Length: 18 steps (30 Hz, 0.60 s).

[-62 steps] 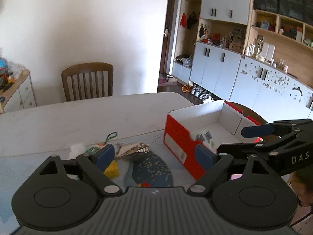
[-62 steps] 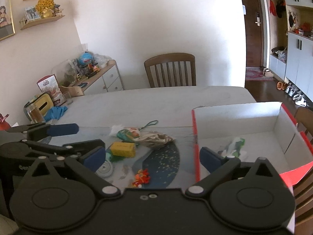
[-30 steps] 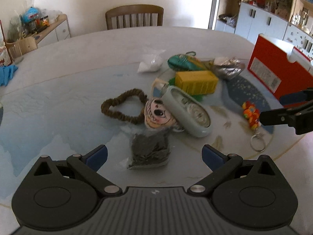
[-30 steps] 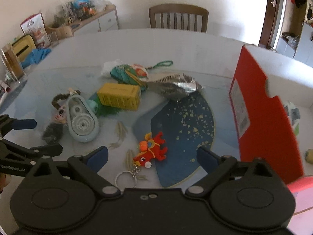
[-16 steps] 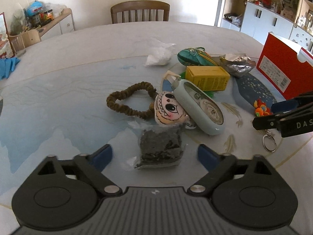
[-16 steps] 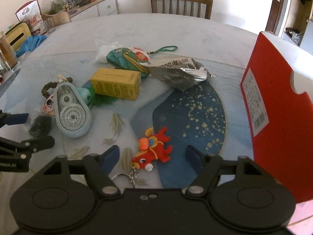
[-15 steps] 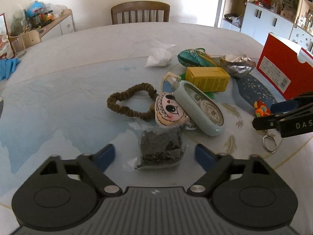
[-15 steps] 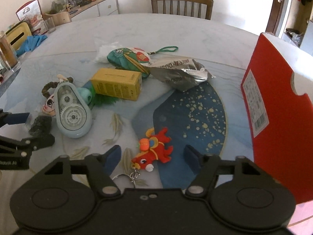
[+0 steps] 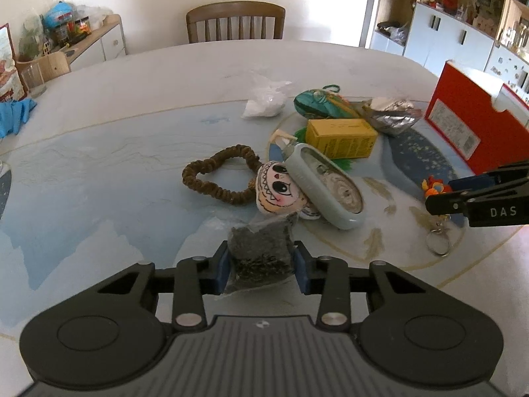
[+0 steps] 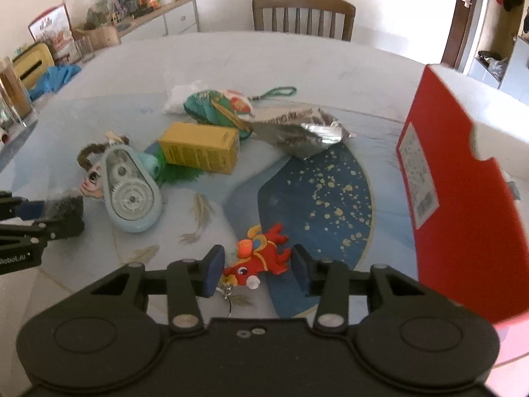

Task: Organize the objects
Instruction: 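Grasp the bag of dark beads with the left tool while the right tool grasps the red toy keychain, then carry both held items into the red box and open both tools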

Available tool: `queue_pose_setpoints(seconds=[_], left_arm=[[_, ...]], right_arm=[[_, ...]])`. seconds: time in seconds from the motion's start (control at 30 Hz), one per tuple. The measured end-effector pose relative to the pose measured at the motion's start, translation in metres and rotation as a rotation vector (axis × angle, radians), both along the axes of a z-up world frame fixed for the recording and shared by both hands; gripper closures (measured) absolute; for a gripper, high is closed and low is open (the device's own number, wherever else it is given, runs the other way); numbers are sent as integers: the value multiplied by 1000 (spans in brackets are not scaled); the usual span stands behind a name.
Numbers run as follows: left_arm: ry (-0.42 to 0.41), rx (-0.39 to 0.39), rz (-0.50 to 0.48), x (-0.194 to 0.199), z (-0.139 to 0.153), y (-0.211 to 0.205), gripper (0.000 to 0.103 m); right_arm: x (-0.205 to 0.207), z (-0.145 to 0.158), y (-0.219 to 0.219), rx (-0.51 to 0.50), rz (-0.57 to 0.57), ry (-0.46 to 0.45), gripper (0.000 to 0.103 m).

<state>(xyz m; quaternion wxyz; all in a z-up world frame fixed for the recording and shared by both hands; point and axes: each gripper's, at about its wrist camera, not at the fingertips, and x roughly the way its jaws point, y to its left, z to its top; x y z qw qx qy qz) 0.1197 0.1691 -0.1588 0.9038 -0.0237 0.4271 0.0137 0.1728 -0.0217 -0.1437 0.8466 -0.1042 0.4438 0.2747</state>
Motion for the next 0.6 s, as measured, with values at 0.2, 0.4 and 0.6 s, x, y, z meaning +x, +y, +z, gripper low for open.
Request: queue_pose_setpoints(seconds=[0.2, 0.4, 0.6], left_arm=[[-16, 8, -16, -11, 27, -7, 65], [-34, -15, -40, -11, 57, -21, 65], [-38, -17, -79, -2, 85, -46, 65]], right_arm=[[-12, 29, -14, 62, -2, -10, 60], [-22, 59, -29, 100, -4, -37, 60], [-22, 88, -48, 96, -20, -69, 60]])
